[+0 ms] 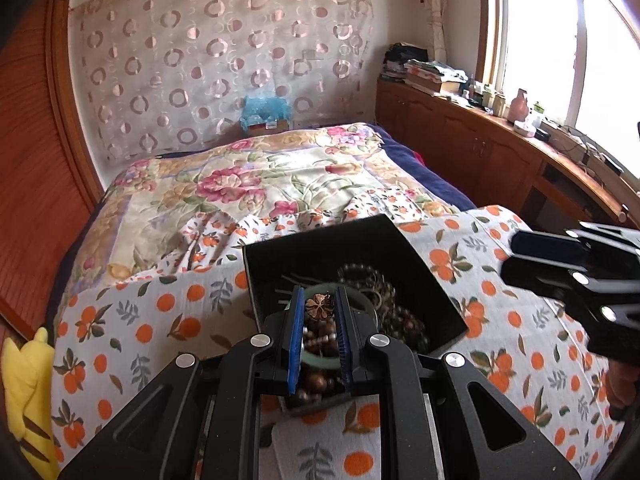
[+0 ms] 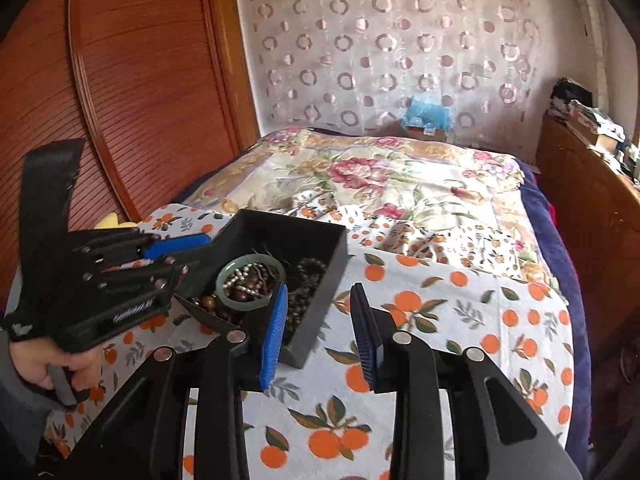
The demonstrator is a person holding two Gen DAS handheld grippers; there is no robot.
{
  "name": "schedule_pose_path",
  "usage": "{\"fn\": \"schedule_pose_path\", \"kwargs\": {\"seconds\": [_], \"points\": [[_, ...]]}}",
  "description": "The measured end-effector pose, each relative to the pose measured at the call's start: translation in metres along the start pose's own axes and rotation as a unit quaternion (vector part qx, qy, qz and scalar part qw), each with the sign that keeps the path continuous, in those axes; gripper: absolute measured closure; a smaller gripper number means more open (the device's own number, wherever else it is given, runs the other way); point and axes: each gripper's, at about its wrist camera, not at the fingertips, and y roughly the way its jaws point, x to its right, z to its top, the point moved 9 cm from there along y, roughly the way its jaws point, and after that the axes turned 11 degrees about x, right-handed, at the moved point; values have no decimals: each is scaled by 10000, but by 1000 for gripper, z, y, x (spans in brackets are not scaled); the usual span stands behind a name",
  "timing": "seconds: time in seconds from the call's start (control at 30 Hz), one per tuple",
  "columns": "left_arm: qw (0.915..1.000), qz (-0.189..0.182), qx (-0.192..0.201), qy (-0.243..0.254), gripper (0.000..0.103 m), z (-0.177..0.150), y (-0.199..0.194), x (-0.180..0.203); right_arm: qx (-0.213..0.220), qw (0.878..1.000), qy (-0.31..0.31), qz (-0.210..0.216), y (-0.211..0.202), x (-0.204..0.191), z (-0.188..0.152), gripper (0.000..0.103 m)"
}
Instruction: Organize jewelry
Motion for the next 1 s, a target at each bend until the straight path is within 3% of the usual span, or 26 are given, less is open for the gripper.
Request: {"fn": "schedule_pose_path", "kwargs": {"seconds": [0.27,0.33,0.37,0.47,0.67,0.73,0.83,1.0], "points": [[9999,89,-24,-122,88,-2,-1,-2,184,9996,5,-207,-13,5,-5,68],[9999,108,-15,-86,79,-3,-6,-1,206,9993,-20,-299,-14,4,-8,68],[9999,128,3,-67,67,-4,-8,-1,209,9992,-28,-331,-15,3,-10,68],[9999,113,61,-59,61,-5,-17,0,221,9989,-29,-415,-16,2,-14,68],[9993,191,286,-137,20,-5,-45,-4,281,9982,-20,-527,-19,-2,-22,68],[9990,211,344,-172,14,-9,-52,-4,315,9979,6,-567,-22,-3,-25,67],[9986,284,377,-244,8,-21,-67,-7,273,9975,75,-649,-25,-3,-35,50],[9982,412,341,-259,8,-40,-88,-11,305,9966,137,-752,-33,-8,-46,25]]}}
